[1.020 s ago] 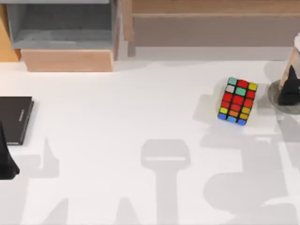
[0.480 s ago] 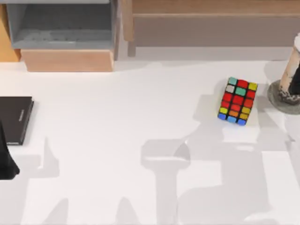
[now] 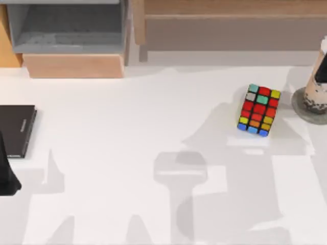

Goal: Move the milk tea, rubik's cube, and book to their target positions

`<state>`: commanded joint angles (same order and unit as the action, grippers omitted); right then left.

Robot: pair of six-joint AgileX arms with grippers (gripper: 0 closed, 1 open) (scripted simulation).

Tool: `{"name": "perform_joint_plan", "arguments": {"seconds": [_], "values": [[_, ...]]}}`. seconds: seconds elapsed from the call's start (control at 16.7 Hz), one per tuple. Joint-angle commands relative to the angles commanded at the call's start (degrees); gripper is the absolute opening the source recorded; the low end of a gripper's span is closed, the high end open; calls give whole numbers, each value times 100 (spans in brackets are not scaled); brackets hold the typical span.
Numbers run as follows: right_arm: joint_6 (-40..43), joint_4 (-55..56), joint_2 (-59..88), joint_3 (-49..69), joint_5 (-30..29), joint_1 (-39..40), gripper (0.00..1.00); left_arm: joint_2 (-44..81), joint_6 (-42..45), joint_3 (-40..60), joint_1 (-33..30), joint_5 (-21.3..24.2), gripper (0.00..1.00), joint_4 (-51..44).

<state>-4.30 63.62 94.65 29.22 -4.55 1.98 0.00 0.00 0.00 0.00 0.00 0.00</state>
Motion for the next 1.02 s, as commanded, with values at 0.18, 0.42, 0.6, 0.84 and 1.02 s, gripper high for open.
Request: {"name": "perform_joint_plan", "arguments": {"seconds": [0.18, 0.42, 0.6, 0.84, 1.02], "values": [[-572, -1005, 10, 1008, -68, 95, 100, 0, 0, 0, 0, 0, 100, 0], [-1492, -3190, 305, 2820, -139, 306, 100, 0, 0, 0, 0, 0, 100, 0], [-2166, -5279, 709, 4296, -138, 543, 100, 0, 0, 0, 0, 0, 100, 0], [-2895, -8251, 1432, 6178, -48, 917, 100, 0, 0, 0, 0, 0, 100, 0], [-3261, -10365, 2045, 7362, 73, 1187, 100, 0, 0, 0, 0, 0, 100, 0]]}}
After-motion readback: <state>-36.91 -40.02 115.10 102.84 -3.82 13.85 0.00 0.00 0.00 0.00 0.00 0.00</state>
